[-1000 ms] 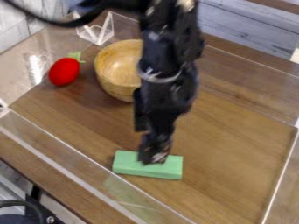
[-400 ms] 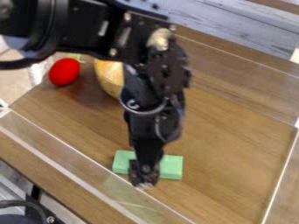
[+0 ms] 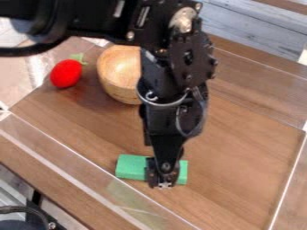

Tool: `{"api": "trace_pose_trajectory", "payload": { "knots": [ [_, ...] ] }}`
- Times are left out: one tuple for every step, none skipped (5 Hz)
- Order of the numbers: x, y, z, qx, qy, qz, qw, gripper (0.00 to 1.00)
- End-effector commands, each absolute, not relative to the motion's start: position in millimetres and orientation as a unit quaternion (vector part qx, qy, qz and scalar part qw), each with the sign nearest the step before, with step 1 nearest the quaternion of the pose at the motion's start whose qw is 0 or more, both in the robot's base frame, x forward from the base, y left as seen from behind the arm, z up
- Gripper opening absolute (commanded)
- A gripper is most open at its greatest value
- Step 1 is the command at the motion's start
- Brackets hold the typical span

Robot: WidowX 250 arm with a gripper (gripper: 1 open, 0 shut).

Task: Put the green block in the brown bowl

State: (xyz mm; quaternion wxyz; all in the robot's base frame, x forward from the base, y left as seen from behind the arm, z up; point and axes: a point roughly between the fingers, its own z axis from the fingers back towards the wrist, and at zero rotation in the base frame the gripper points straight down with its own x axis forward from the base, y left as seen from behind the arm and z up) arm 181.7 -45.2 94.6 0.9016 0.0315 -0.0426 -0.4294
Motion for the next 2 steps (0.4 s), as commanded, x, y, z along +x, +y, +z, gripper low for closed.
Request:
{"api": "trace_pose_trajectory", "payload": {
  "knots": [
    [198.8, -39.6, 104.2, 0.033, -0.070, -0.418, 0.905, 1.00],
    [201.6, -31.6, 102.5, 0.028, -0.078, -0.423, 0.903, 1.00]
  ]
}}
